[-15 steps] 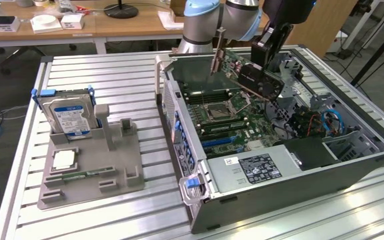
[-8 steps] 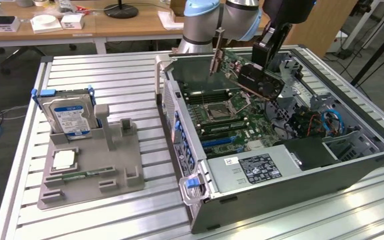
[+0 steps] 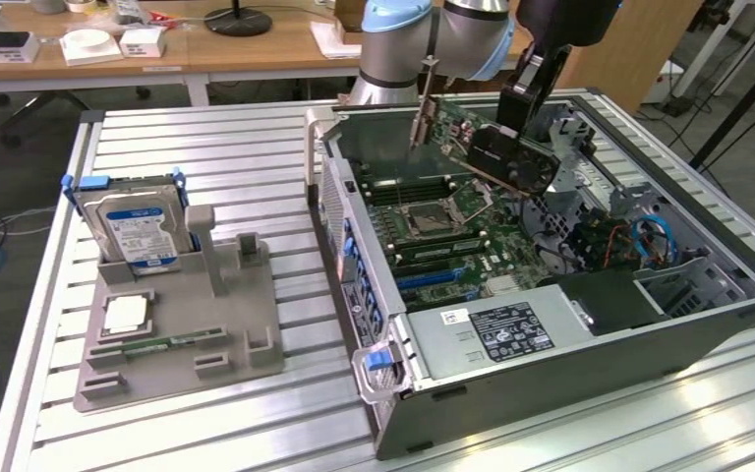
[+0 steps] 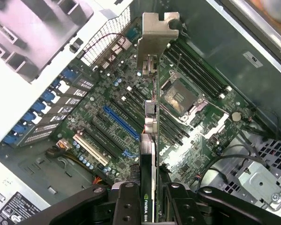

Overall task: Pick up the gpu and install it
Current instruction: 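Insert the gpu into the slot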

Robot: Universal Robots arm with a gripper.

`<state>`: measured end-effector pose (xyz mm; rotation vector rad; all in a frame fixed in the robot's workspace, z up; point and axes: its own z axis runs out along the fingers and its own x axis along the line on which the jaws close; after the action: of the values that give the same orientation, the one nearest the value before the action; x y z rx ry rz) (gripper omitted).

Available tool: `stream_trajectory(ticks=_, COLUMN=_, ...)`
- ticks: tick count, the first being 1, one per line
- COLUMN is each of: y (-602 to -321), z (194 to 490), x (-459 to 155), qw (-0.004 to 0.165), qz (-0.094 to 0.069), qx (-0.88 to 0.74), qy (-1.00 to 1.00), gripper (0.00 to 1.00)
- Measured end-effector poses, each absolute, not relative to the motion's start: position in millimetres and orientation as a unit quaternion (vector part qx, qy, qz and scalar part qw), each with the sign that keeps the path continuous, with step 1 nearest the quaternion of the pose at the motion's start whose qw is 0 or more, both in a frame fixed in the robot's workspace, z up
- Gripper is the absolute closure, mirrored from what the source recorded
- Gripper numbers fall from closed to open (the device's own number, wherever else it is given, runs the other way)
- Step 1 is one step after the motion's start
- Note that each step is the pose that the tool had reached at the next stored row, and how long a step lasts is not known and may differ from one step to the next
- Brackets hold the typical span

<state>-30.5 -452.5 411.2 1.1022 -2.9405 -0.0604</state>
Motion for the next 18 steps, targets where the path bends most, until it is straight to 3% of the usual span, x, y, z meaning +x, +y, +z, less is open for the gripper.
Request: stream_trajectory(ticks=18, y=-452.5, z=413.9, x=-30.6, qw=0.002, qz=-0.019, qx=0.411, qy=-0.911, gripper=0.74)
